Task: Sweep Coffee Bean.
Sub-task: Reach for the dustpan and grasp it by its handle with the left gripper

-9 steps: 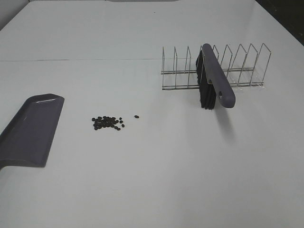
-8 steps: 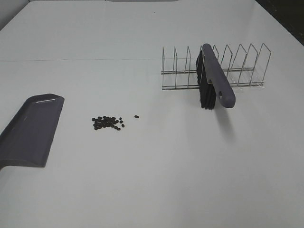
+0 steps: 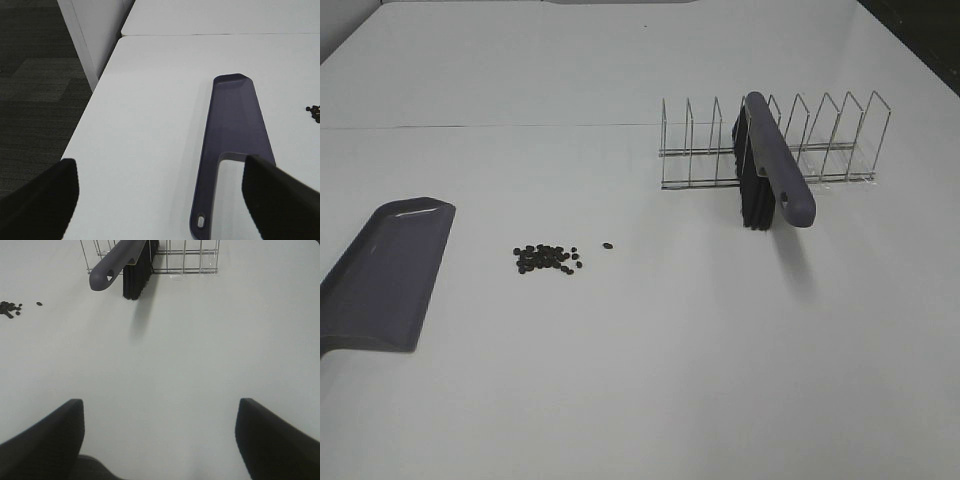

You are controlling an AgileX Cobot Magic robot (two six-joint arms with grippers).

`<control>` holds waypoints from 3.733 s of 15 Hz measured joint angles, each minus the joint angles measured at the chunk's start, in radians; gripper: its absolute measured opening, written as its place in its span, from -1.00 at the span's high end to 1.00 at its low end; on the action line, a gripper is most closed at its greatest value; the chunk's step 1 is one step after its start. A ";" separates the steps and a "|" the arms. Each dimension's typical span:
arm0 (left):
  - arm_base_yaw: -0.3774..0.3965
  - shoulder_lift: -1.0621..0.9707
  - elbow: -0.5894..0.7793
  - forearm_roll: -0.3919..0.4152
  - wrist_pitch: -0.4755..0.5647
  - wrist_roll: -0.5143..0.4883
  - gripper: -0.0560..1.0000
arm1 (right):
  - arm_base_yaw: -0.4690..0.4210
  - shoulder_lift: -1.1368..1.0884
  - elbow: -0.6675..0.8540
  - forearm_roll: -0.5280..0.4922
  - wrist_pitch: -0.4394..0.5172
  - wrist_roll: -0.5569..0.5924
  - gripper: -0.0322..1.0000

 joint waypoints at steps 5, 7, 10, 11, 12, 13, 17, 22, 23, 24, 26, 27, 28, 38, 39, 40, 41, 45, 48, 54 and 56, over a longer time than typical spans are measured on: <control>0.000 0.000 0.000 0.000 0.000 0.000 -0.65 | 0.000 0.000 0.000 0.000 0.000 0.000 -0.55; 0.000 0.000 0.000 0.000 0.000 0.000 -0.65 | 0.000 0.000 0.000 0.000 0.000 0.000 -0.55; 0.000 0.000 0.000 0.000 0.000 0.000 -0.65 | 0.000 0.000 0.000 0.000 0.000 0.000 -0.55; 0.000 0.000 0.000 0.000 0.000 0.000 -0.65 | 0.000 0.000 0.000 0.000 0.000 0.000 -0.55; 0.000 0.000 0.000 0.000 0.000 0.000 -0.65 | 0.000 0.000 0.000 0.000 0.000 0.000 -0.55; 0.000 0.000 0.000 0.000 0.000 0.000 -0.65 | 0.000 0.000 0.000 0.000 0.000 0.000 -0.55; 0.000 0.000 0.000 0.000 0.000 0.000 -0.65 | 0.000 0.000 0.000 0.000 0.000 0.000 -0.55; 0.000 0.000 0.000 0.000 0.000 0.000 -0.65 | 0.000 0.000 0.000 0.000 0.000 0.000 -0.55; 0.000 0.000 0.000 0.000 0.000 0.000 -0.65 | 0.000 0.000 0.000 0.000 0.000 0.000 -0.55; 0.000 0.000 0.000 0.000 0.000 0.000 -0.65 | 0.000 0.000 0.000 0.000 0.000 0.000 -0.55; 0.000 0.000 0.000 0.000 0.000 0.000 -0.65 | 0.000 0.000 0.000 0.000 0.000 0.000 -0.55; 0.000 0.000 0.000 0.000 0.000 0.000 -0.65 | 0.000 0.000 0.000 0.000 0.000 0.000 -0.55; 0.000 0.000 0.000 0.000 0.000 0.000 -0.65 | 0.000 0.000 0.000 0.000 0.000 0.000 -0.55; 0.000 0.000 0.000 0.000 0.000 0.000 -0.65 | 0.000 0.000 0.000 0.000 0.000 0.000 -0.55; 0.000 0.000 0.000 0.000 0.000 0.000 -0.65 | 0.000 0.000 0.000 0.000 0.000 0.000 -0.55; 0.000 0.000 0.000 0.001 0.000 0.000 -0.65 | 0.000 0.000 0.000 0.000 0.000 0.000 -0.55; 0.000 0.000 0.000 0.001 0.000 0.000 -0.65 | 0.000 0.000 0.000 0.000 0.000 0.000 -0.55; 0.000 0.000 0.000 0.001 0.000 0.000 -0.65 | 0.000 0.000 0.000 0.000 0.000 0.000 -0.55; 0.000 0.000 0.000 0.001 0.000 0.000 -0.65 | 0.000 0.000 0.000 0.000 0.000 0.000 -0.55; 0.000 0.153 0.000 0.010 -0.001 0.006 -0.65 | 0.000 0.000 0.000 0.000 0.000 0.000 -0.55; 0.000 0.240 -0.003 0.010 -0.015 0.036 -0.65 | 0.000 0.000 0.000 0.000 0.000 0.000 -0.55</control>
